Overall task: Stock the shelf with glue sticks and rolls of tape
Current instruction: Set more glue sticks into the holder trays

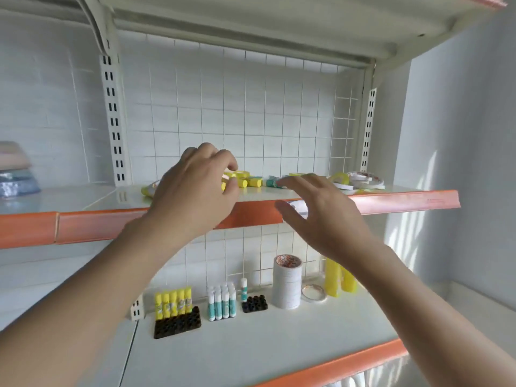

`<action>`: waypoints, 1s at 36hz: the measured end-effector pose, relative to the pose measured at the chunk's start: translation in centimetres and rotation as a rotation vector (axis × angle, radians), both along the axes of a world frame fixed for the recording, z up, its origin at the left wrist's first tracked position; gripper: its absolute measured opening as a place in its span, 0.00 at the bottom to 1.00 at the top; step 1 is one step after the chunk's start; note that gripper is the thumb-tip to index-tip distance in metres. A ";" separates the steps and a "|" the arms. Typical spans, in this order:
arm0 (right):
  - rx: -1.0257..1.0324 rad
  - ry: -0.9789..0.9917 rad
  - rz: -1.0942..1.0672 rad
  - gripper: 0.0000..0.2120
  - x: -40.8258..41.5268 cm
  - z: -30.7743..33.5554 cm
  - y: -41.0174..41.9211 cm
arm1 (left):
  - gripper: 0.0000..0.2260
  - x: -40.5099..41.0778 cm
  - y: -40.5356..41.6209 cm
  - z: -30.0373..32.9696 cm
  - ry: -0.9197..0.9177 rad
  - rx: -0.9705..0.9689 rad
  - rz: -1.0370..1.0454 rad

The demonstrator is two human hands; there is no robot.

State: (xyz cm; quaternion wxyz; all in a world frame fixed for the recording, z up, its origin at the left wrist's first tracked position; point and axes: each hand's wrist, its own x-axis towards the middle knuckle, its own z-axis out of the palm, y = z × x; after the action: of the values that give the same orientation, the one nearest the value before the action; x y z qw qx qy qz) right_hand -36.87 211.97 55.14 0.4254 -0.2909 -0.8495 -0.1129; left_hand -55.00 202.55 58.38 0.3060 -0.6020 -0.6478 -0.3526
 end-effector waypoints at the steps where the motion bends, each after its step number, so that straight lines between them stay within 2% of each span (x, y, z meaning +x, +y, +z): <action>1: 0.007 -0.016 0.010 0.18 -0.6 0.5 0.5 | 0.10 -0.7 0.5 0.4 -0.003 -0.020 0.026; 10: -0.109 -0.238 0.122 0.19 -6.6 3.9 6.0 | 0.09 -6.2 4.1 1.4 0.039 -0.279 0.268; 16: -0.216 -0.415 0.217 0.20 -11.0 5.3 8.2 | 0.08 -9.2 4.7 1.5 -0.069 -0.337 0.332; 20: -0.260 -0.512 0.258 0.21 -13.6 6.1 8.9 | 0.07 -10.3 4.6 1.3 -0.188 -0.325 0.281; 23: -0.271 -0.523 0.320 0.20 -15.2 6.6 9.2 | 0.08 -10.5 4.4 1.0 -0.225 -0.290 0.241; 28: -0.291 -0.512 0.455 0.12 -16.2 5.9 9.5 | 0.02 -10.8 4.0 0.9 -0.285 -0.282 0.224; 36: -0.261 -0.431 0.577 0.08 -15.7 5.3 9.8 | 0.03 -11.4 4.2 0.5 -0.275 -0.222 0.168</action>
State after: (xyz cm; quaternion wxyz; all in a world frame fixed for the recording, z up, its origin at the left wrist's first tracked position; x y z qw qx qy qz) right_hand -52.54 221.76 60.42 0.2107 -0.0610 -0.9737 0.0619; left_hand -66.39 206.79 58.89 0.1748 -0.5219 -0.7664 -0.3312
